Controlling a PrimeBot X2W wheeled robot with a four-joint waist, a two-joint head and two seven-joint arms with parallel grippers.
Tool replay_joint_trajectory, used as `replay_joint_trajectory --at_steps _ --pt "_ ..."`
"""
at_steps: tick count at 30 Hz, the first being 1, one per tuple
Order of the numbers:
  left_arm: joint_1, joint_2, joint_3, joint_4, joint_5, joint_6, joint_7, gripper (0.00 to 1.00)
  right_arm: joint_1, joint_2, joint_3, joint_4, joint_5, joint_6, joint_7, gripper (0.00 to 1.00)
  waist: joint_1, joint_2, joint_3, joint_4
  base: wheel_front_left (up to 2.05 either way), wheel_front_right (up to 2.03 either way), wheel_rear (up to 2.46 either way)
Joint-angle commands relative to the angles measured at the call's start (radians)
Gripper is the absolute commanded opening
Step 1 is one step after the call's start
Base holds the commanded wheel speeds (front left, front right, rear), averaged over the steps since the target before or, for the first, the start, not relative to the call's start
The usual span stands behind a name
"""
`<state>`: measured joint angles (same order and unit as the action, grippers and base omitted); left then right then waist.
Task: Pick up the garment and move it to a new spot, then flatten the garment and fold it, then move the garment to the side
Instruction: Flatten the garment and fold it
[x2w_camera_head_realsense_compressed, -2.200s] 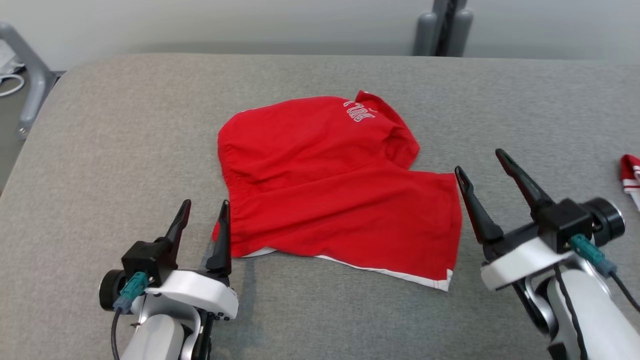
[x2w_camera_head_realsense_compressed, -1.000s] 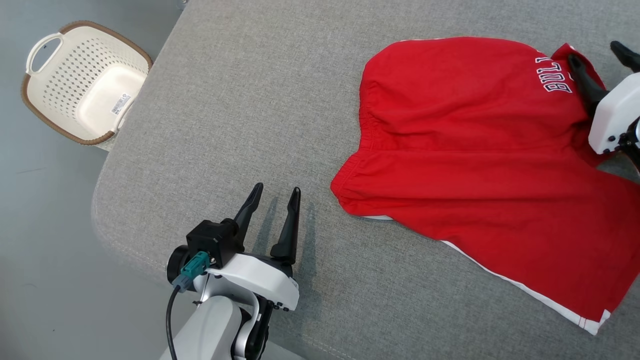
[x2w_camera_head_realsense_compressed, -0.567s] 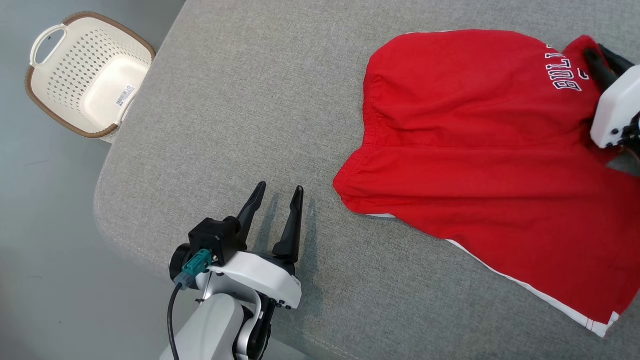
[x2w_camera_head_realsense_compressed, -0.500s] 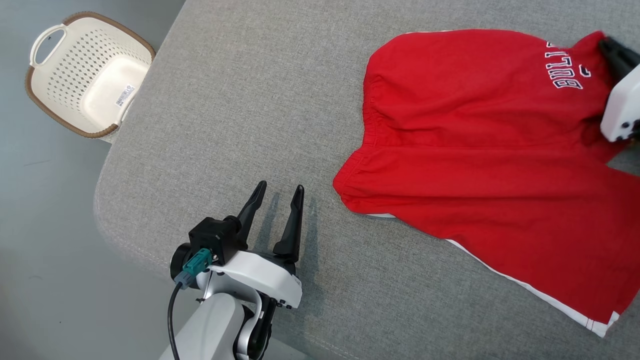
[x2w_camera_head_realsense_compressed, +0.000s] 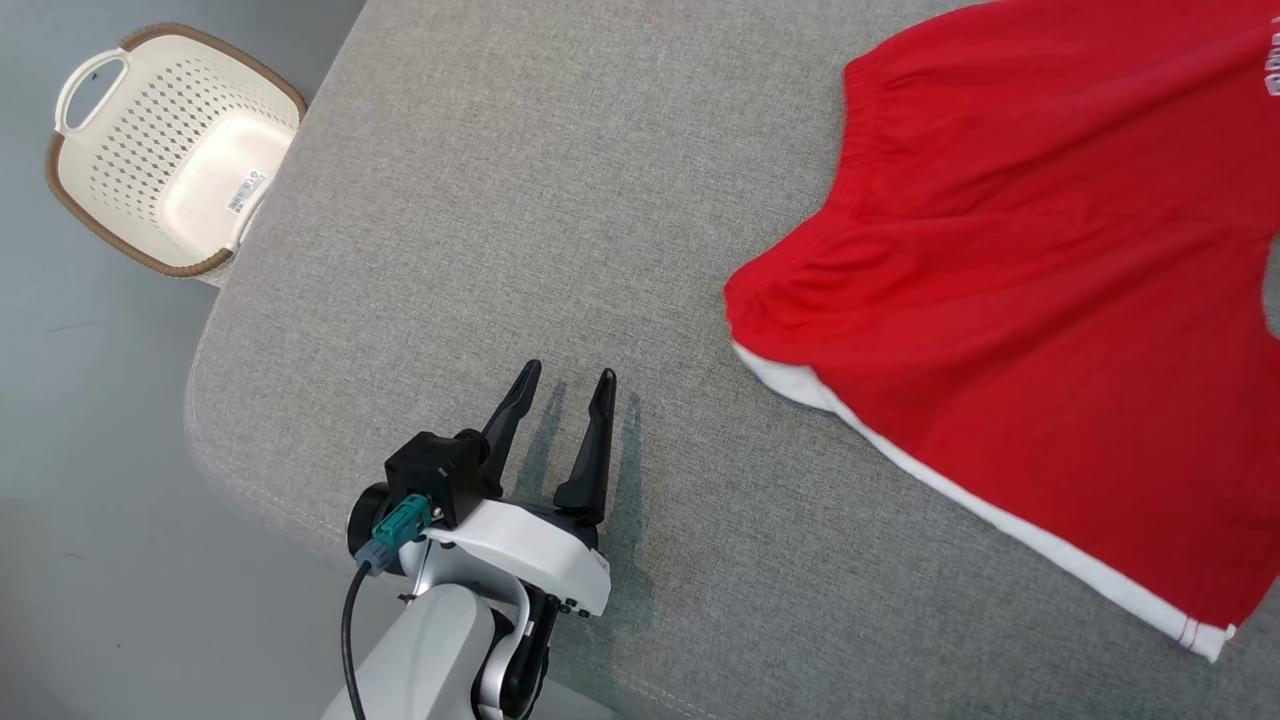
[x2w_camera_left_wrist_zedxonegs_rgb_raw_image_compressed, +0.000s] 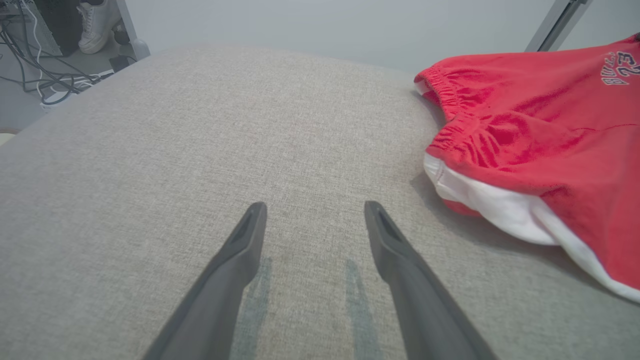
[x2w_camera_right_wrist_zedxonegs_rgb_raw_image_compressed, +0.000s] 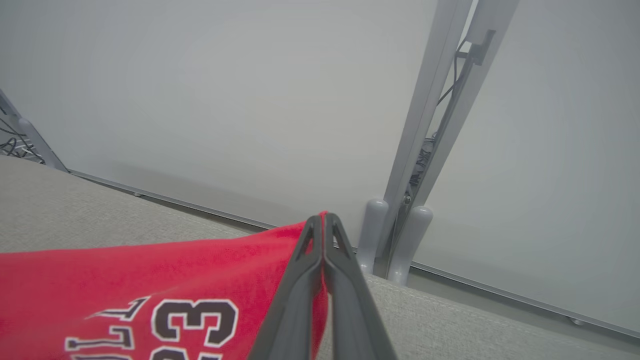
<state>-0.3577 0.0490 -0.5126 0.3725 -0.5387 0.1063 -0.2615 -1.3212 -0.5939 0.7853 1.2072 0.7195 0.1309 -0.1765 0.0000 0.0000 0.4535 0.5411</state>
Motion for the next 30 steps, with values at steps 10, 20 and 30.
replay_joint_trajectory --at_steps 10,20,30 --pt "-0.025 0.004 0.002 0.005 0.003 -0.002 -0.003 1.00 -0.060 -0.034 -0.022 0.081 -0.083 0.000 -0.003 1.00 0.0000 0.0000 0.013 -0.009 0.00 0.00 0.00" --pt "-0.028 0.004 0.075 0.021 0.051 -0.005 -0.003 1.00 0.043 0.079 -0.056 0.066 -0.076 0.000 -0.076 1.00 0.0000 0.0000 -0.068 -0.146 0.00 0.00 0.00" --pt "0.015 0.015 0.232 0.073 0.089 -0.043 -0.003 1.00 0.327 0.144 -0.166 -0.202 -0.053 0.000 -0.089 1.00 0.0000 0.0000 -0.199 -0.333 0.00 0.00 0.00"
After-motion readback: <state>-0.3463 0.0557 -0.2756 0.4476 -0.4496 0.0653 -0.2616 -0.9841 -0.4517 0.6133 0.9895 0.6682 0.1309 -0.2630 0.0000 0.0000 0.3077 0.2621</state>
